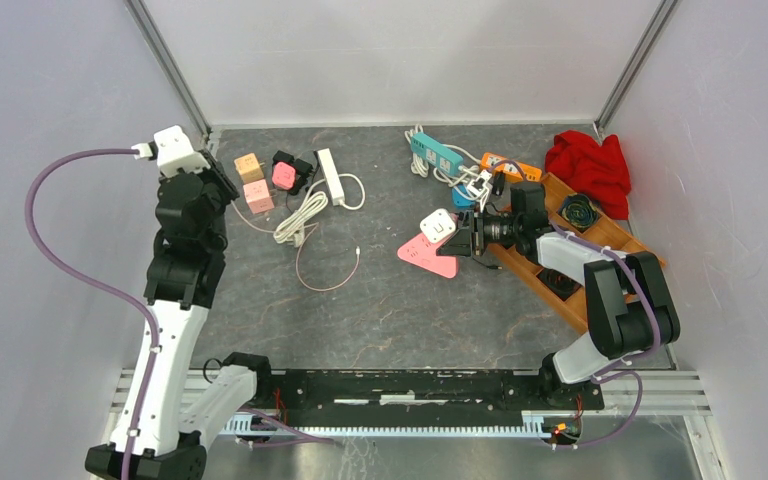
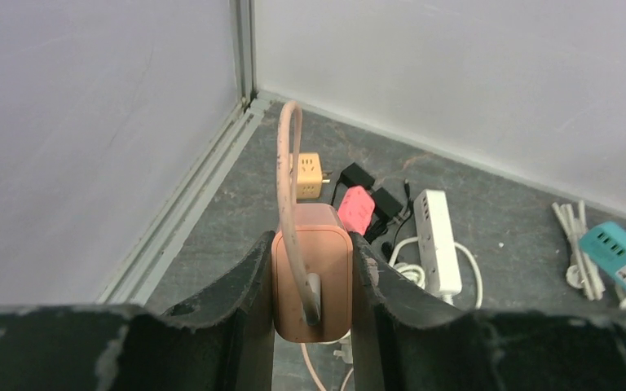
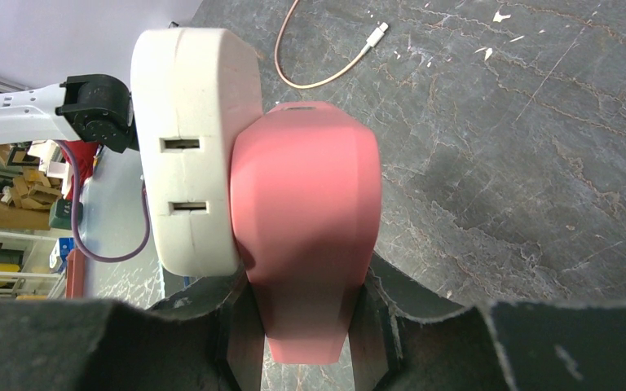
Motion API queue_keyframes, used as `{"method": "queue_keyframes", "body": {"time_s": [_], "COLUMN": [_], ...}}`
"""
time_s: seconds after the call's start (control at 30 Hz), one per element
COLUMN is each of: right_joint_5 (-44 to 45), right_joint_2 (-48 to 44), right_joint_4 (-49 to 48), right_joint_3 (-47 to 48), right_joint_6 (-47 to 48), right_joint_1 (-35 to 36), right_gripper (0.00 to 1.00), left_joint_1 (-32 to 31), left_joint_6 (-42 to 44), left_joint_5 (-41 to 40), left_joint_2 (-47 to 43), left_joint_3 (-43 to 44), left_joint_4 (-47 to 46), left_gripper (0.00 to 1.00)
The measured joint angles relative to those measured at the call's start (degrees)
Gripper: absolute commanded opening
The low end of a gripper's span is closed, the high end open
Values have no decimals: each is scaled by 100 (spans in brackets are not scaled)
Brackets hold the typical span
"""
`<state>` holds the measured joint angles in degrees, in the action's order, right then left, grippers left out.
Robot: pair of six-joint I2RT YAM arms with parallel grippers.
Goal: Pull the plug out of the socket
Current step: Place the plug at the center of the board.
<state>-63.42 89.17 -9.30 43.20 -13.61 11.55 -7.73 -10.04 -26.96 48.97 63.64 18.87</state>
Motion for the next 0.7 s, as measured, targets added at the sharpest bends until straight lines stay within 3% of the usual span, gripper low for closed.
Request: {"method": "queue_keyframes", "body": {"time_s": [0.33,0.6,0.7], "right_joint_5": [0,0,0], "right_joint_2": [0,0,0], "right_joint_4": [0,0,0], "right_joint_3": [0,0,0], "right_joint_6": [0,0,2], "right_joint_1": [-7,-11,-11], "right_gripper": [0,0,0], "left_joint_1": [166,887,1027], "left_joint_6": [-435,-863,-1010], "left_joint_5": [166,920,859], "left_joint_2": [409,1635,2120], "left_joint_3": [-1672,-1779,-1683], "left_joint_4": [-319,-533,-522], "left_gripper": [2,3,4]}}
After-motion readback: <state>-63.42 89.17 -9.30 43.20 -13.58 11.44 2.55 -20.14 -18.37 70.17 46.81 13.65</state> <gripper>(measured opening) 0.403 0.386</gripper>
